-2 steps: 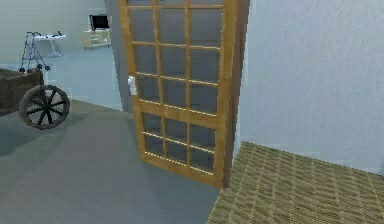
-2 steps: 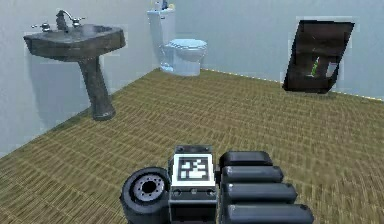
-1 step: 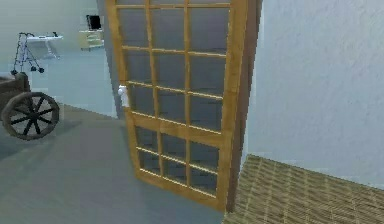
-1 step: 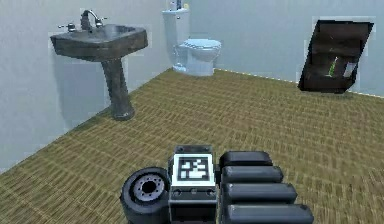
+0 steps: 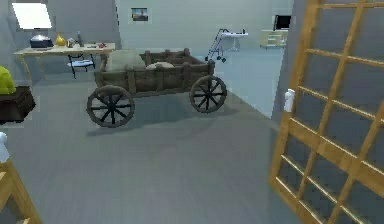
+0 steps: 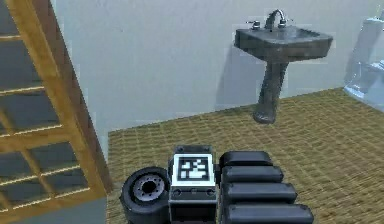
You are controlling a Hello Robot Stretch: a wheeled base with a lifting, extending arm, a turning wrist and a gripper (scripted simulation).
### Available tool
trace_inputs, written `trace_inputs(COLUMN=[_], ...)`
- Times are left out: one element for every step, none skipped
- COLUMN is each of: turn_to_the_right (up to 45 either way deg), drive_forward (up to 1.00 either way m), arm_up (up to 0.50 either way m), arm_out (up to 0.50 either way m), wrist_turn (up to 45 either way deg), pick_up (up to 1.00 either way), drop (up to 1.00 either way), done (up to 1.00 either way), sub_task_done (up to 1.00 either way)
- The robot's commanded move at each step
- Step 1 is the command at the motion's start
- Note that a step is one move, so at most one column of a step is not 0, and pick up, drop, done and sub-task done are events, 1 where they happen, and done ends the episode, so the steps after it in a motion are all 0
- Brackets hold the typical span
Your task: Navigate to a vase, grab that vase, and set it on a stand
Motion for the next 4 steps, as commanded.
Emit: trace_inputs(turn_to_the_right=[-18.0,0.0,0.0,-45.0], drive_forward=[0.00,1.00,0.50,0.00], arm_up=[0.00,0.00,0.00,0.00], arm_out=[0.00,0.00,0.00,0.00], wrist_turn=[0.0,0.0,0.0,0.0], pick_up=[0.00,0.00,0.00,0.00], drop=[0.00,0.00,0.00,0.00], done=[0.00,0.00,0.00,0.00], sub_task_done=[0.00,0.00,0.00,0.00])
